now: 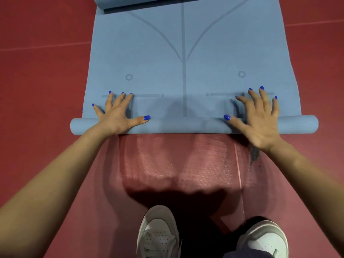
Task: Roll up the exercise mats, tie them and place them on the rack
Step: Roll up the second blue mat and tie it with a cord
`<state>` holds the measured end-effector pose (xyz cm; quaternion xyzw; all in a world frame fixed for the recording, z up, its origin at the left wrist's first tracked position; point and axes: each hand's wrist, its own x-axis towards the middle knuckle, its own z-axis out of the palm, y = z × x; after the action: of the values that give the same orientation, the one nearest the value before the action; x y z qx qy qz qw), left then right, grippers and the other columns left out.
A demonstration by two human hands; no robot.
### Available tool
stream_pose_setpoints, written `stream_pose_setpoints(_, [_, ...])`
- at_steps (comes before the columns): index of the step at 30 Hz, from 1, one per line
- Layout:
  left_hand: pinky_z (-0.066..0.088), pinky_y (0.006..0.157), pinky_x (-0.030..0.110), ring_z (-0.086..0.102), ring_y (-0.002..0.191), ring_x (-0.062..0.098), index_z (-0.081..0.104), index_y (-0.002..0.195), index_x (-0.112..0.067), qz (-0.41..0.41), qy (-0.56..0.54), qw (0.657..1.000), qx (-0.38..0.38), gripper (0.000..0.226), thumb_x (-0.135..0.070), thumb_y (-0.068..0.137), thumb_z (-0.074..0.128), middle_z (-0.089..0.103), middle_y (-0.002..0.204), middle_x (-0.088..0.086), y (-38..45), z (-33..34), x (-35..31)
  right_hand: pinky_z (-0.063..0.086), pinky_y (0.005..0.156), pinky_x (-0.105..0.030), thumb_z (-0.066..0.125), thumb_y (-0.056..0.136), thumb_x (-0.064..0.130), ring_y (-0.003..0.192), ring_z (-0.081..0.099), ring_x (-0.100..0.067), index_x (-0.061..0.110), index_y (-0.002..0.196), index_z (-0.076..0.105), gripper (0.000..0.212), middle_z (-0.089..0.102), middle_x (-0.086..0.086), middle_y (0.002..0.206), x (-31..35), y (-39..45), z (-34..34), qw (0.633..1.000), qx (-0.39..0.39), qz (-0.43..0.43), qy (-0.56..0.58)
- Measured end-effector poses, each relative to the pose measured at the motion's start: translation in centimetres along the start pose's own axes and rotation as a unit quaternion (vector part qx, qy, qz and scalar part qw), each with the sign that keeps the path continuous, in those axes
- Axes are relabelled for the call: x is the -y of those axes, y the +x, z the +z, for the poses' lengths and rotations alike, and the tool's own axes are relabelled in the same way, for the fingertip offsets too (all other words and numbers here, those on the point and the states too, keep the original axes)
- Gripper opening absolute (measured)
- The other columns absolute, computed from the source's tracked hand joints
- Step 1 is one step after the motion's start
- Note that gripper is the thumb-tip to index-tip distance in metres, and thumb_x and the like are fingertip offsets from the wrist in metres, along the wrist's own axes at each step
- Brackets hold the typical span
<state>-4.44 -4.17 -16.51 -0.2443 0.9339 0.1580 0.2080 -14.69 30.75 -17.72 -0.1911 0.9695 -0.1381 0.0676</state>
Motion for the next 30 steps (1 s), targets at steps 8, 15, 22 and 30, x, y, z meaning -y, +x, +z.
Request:
stream_pose_setpoints(8, [-0.004, 0.110, 0.060, 0.017, 0.145, 0.022, 0.053, 0.134, -0.026, 0.142, 0.044, 0.977, -0.154, 0.075, -0.075, 0.080, 0.037, 0.030, 0.154, 0.004, -0.5, 1.7, 0.9, -0.008, 0.113, -0.055, 0.008, 0.058, 0.094, 0.147, -0.006, -0.023, 0.050, 0.140, -0.006, 0.094, 0.012, -0.005, 0.159, 0.0, 1.9, -0.4, 0.994, 0.078, -0.026, -0.067])
stream_pose_setpoints(15, [0.000, 0.114, 0.042, 0.047, 0.125, 0.030, 0.060, 0.117, -0.008, 0.099, -0.041, 0.952, -0.285, 0.048, -0.041, 0.098, 0.031, 0.060, 0.121, 0.008, -4.1, 6.8, -2.5, -0.012, 0.112, -0.058, 0.019, 0.056, 0.097, 0.146, -0.003, -0.020, 0.053, 0.145, 0.005, 0.101, 0.019, -0.003, 0.154, -0.1, 3.3, -0.9, 0.990, 0.129, -0.010, -0.054])
stream_pose_setpoints(22, [-0.018, 0.110, 0.055, -0.002, 0.148, 0.021, 0.027, 0.149, -0.023, 0.040, 0.027, 0.990, -0.133, 0.120, -0.098, 0.055, 0.028, 0.016, 0.160, -0.001, -2.0, 3.8, -3.8, -0.006, 0.114, -0.052, 0.044, 0.077, 0.075, 0.145, 0.013, -0.027, 0.034, 0.144, 0.037, 0.079, 0.033, -0.013, 0.148, 2.1, 1.9, 0.0, 1.000, -0.012, 0.026, -0.003])
stream_pose_setpoints(30, [-0.017, 0.113, 0.053, -0.010, 0.147, 0.018, 0.009, 0.153, -0.027, -0.001, 0.051, 0.999, -0.001, 0.121, -0.091, 0.052, 0.027, 0.000, 0.161, -0.006, -0.6, 1.6, -4.7, -0.004, 0.111, -0.035, 0.017, 0.087, 0.059, 0.141, 0.027, -0.027, 0.037, 0.138, 0.047, 0.063, 0.043, -0.005, 0.146, 2.5, 0.1, 2.0, 0.999, -0.048, 0.003, 0.012])
